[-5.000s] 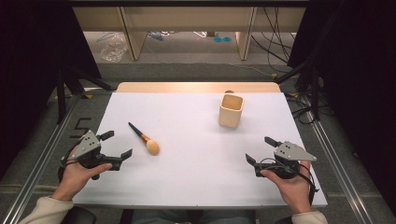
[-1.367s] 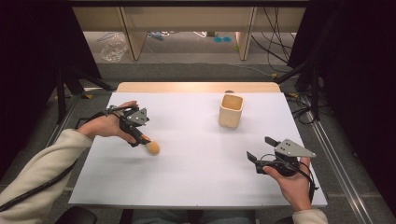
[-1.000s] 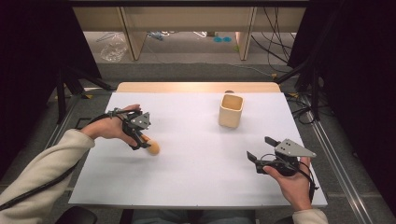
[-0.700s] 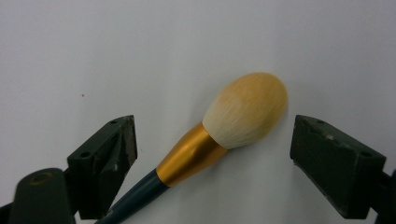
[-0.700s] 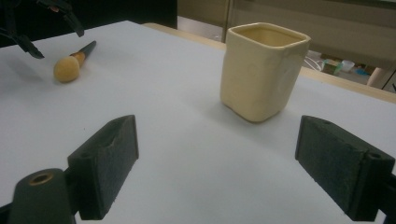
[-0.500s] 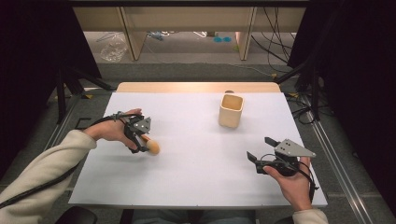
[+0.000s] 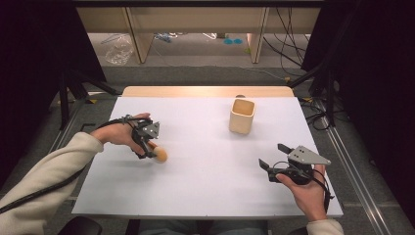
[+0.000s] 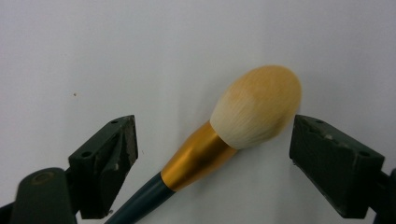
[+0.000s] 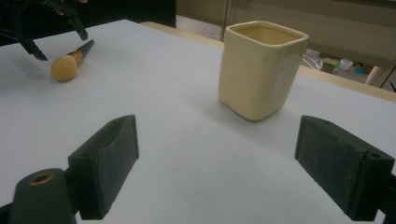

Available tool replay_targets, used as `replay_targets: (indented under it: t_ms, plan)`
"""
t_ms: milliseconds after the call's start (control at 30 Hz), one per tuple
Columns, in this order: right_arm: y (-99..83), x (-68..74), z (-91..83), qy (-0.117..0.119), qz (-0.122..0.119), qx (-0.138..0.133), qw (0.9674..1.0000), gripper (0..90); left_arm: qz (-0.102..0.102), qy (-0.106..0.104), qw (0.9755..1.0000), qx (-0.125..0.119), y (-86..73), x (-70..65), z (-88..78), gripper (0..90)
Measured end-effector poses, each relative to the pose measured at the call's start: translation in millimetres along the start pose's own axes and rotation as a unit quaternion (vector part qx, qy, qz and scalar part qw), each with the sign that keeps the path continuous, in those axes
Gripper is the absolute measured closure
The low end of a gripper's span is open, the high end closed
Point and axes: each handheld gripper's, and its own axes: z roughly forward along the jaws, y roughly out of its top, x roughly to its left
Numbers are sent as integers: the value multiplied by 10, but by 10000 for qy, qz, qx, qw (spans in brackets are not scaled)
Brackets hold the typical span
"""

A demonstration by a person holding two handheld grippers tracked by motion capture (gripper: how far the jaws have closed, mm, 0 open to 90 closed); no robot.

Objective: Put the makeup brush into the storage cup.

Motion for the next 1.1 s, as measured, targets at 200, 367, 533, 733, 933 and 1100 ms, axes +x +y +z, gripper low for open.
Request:
replay_targets:
  t_ms: [200, 367, 533, 733, 933, 1100]
  plan:
    - [-11, -10, -1, 5, 60, -48, 10000, 149, -13, -31, 10000, 35, -26, 12, 32, 151]
    - [-9, -5, 8, 57, -7, -119, 9999, 149, -24, -51, 10000, 79, -50, 28, 43, 152]
    - [-10, -4, 5, 72, 22, -117, 9999, 150, 29, -54, 9999, 151, -43, 60, 60, 153]
    - [-6, -9, -15, 36, 6, 17, 10000, 150, -59, -99, 9999, 120, -47, 68, 78, 156]
    - [-9, -7, -1, 83, 7, -67, 9999, 150, -11, -134, 9996, 245, -90, 110, 98, 162]
    - [-16, 6, 5, 105, 91, -19, 9999, 151, -54, -267, 9993, 272, -110, 116, 134, 166]
